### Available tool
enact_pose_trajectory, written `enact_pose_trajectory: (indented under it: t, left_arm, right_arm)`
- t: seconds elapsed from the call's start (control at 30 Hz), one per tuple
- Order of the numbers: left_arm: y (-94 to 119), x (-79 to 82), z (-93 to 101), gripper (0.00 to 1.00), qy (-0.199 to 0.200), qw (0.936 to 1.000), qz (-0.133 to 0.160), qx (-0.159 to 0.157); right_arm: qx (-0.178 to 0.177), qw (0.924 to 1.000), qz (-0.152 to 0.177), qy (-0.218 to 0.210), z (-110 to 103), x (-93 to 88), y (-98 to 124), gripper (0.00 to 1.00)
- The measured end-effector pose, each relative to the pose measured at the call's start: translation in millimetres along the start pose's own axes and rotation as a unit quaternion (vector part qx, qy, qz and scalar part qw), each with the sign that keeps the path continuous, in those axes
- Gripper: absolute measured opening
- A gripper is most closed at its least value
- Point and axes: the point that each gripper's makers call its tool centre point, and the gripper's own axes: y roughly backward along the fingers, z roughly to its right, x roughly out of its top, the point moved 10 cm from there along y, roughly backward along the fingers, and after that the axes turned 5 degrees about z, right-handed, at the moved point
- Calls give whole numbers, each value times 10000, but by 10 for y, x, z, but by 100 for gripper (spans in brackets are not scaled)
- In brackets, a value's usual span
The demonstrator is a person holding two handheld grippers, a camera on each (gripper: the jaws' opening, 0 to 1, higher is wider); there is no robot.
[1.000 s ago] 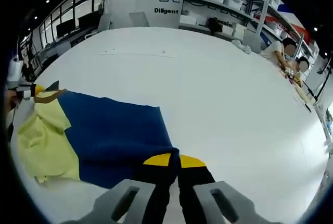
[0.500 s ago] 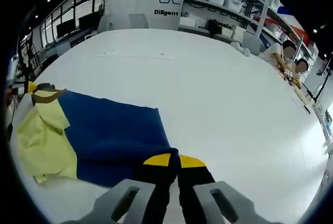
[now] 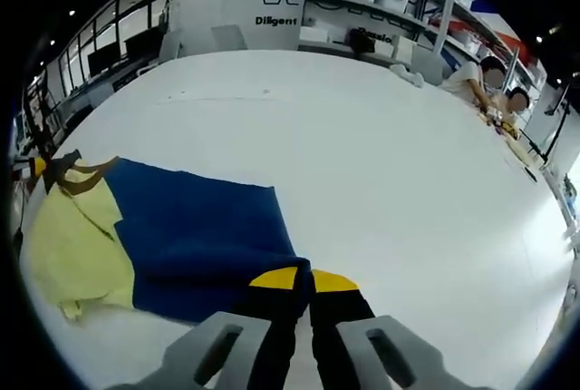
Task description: Fold the garment on the visible template until the final outline fits inside the template.
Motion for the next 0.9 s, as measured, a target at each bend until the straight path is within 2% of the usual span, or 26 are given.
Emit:
enact_pose_trajectory:
  t: [0.03,0.23,0.4,0.5,0.6,0.77,0.9]
  left_arm:
    - [28,-13,-42,1,-102,9999,-15,97]
    - [140,-114,-198,1,-141,9993,-180,302]
    - [222,-173,-370,1,-157,9976,-251,619]
    - [252,-193,-437,1,-178,9971,-254,696]
    - [319,-214,-565,1,-267,9939,-313,1026]
    - [394,-208,-695,1,-311,9898,-335,1348]
    - [394,-233,-728,1,-171,9885,-398,1452]
  right_arm:
    - [-9,10000,-16,-11,12,-9,10,0]
    - [-64,9999,-94,-97,85,-56,62,0]
    - [-132,9997,-133,-179,170,-98,114,0]
    - [-201,9995,-215,-124,201,-139,131,0]
    - [-215,9993,-221,-189,236,-174,151,0]
    - [-216,9993,-233,-212,251,-203,172,0]
    - [-215,9992,-285,-193,274,-225,175,0]
